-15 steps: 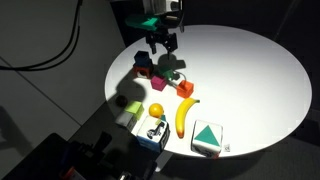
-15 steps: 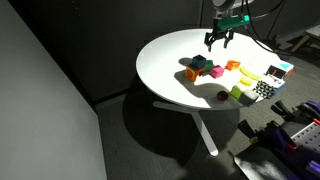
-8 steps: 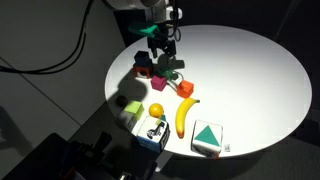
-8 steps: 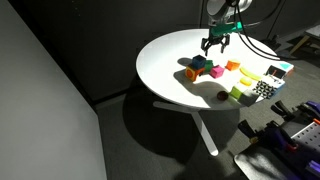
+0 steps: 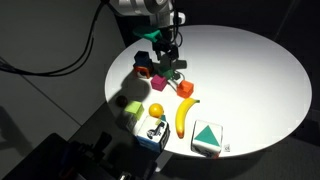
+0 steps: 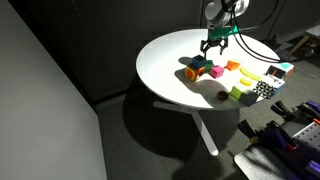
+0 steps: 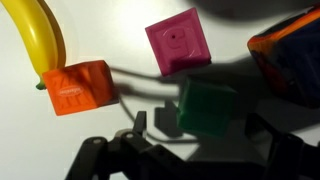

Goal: Put the dark green block on the pink block

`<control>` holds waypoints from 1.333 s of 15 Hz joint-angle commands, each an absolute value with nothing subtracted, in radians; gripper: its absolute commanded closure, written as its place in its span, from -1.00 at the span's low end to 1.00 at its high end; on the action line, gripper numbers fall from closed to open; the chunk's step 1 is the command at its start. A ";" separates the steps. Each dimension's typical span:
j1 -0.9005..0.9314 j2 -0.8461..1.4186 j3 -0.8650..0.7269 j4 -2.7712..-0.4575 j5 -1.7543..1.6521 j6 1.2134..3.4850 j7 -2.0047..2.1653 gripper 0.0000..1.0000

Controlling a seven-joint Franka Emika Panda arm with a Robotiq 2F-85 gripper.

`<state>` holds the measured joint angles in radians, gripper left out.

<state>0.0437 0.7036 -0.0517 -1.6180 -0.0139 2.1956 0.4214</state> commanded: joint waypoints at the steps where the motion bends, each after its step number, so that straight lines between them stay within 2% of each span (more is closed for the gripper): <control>1: 0.065 0.747 -0.075 -1.567 0.001 2.202 0.458 -1.00; 20: 0.101 0.837 -0.098 -1.492 -0.012 2.220 0.467 -1.00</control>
<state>0.0858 0.8123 -0.0800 -1.5297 -0.0139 2.2223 0.4512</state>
